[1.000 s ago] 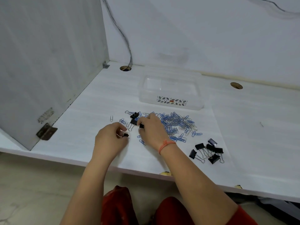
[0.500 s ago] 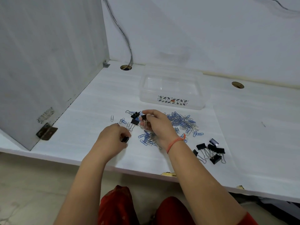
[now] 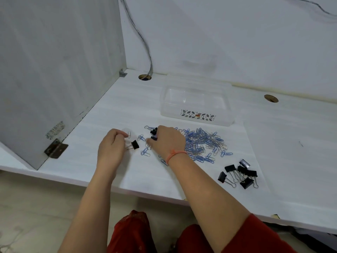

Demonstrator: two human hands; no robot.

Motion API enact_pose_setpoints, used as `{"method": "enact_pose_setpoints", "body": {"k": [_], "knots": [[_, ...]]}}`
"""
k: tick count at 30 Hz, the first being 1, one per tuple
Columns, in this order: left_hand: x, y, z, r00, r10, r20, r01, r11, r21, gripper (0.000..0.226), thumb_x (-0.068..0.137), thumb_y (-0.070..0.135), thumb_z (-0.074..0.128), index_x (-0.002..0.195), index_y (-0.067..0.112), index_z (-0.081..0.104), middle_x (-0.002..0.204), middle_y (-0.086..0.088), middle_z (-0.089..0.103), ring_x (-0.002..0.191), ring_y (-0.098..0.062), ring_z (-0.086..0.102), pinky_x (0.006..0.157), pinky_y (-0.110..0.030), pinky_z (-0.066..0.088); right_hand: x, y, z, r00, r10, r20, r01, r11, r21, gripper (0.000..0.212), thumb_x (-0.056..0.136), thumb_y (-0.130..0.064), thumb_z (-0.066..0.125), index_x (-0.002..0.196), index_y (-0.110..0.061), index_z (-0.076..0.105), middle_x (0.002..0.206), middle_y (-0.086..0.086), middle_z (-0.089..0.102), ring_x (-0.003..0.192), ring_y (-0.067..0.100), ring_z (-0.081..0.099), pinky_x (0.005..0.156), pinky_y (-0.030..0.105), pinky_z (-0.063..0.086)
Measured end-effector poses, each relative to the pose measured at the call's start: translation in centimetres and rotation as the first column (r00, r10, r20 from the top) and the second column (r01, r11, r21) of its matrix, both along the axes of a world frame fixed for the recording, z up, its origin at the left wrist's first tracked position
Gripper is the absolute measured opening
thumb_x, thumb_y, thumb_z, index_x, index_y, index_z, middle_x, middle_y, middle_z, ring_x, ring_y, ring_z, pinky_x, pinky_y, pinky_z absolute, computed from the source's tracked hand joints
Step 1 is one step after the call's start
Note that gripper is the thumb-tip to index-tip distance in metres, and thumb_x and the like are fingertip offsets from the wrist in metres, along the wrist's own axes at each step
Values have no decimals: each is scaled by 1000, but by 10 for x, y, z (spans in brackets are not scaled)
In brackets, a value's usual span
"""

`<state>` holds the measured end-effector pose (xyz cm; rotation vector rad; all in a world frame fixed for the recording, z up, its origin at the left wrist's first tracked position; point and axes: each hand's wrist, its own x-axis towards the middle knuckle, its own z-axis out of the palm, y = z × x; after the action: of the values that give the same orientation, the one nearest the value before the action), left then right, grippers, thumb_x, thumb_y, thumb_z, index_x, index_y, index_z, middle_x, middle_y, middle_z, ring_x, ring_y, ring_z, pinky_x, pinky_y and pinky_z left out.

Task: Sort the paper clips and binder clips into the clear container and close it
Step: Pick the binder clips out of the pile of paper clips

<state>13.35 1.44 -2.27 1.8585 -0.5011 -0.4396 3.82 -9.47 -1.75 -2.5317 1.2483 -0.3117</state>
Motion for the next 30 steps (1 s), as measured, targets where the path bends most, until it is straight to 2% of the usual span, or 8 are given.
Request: {"method": "enact_pose_setpoints", "body": {"k": [8, 14, 17, 20, 22, 24, 27, 30], "knots": [[13, -9, -15, 896, -302, 326, 158, 902, 401, 15, 76, 22, 66, 90, 23, 67, 96, -5, 61, 83, -19, 56, 57, -22, 33, 4, 6, 5, 996, 61, -61, -67, 993, -102, 21, 83, -18, 56, 101, -8, 60, 105, 11, 66, 100, 32, 62, 67, 26, 32], [11, -8, -14, 949, -179, 259, 111, 961, 255, 16, 82, 21, 62, 96, 14, 64, 96, -1, 62, 86, -22, 57, 73, -30, 42, 2, 14, 1, 993, 83, -86, -93, 989, -118, 27, 86, -16, 50, 110, -5, 51, 108, 14, 62, 98, 31, 61, 65, 28, 31], [7, -4, -9, 999, -29, -45, 26, 998, -51, 18, 86, 21, 58, 102, 14, 61, 92, 0, 64, 82, -19, 54, 76, -35, 47, -6, 7, 8, 993, -12, 121, -18, 970, 241, 21, 90, -24, 45, 102, -9, 52, 92, 8, 58, 82, 26, 58, 62, 25, 38], [4, -10, 1, 939, -54, -340, -11, 982, -188, 19, 89, 19, 48, 100, 13, 62, 79, -2, 62, 64, -15, 45, 60, -25, 37, -23, -11, 11, 797, -450, 404, -83, 581, 809, 15, 87, -20, 42, 78, -16, 53, 67, -1, 43, 48, 11, 35, 41, 19, 29], [0, -17, 8, 833, -109, -542, -65, 954, -293, 23, 88, 16, 41, 90, 11, 63, 71, -5, 55, 56, -13, 42, 50, -21, 32, -36, -18, 12, 594, -699, 398, -308, 259, 915, 22, 87, -20, 39, 83, -12, 59, 67, 1, 49, 42, 9, 32, 38, 16, 25], [-4, -24, 14, 673, -190, -715, -155, 909, -388, 29, 88, 15, 35, 83, 6, 62, 66, -7, 51, 55, -15, 46, 44, -19, 33, -44, -24, 13, 473, -807, 354, -462, 115, 879, 30, 92, -26, 37, 85, -9, 60, 72, 7, 54, 49, 12, 39, 41, 16, 34], [-9, -39, 23, 610, -236, -756, -142, 906, -398, 20, 86, 15, 42, 76, 7, 56, 64, -6, 57, 52, -17, 58, 46, -20, 34, -51, -33, 18, 394, -847, 358, -443, 166, 881, 35, 95, -39, 45, 74, -12, 55, 70, 8, 56, 55, 15, 44, 40, 16, 41], [-6, -57, 21, 897, -210, -389, 132, 967, -219, 14, 80, 2, 57, 71, 13, 57, 63, -2, 51, 46, -11, 48, 41, -19, 32, -53, -43, 16, 602, -637, 480, -49, 571, 819, 36, 91, -37, 55, 61, -17, 49, 61, 1, 48, 49, 13, 39, 43, 19, 34]]}}
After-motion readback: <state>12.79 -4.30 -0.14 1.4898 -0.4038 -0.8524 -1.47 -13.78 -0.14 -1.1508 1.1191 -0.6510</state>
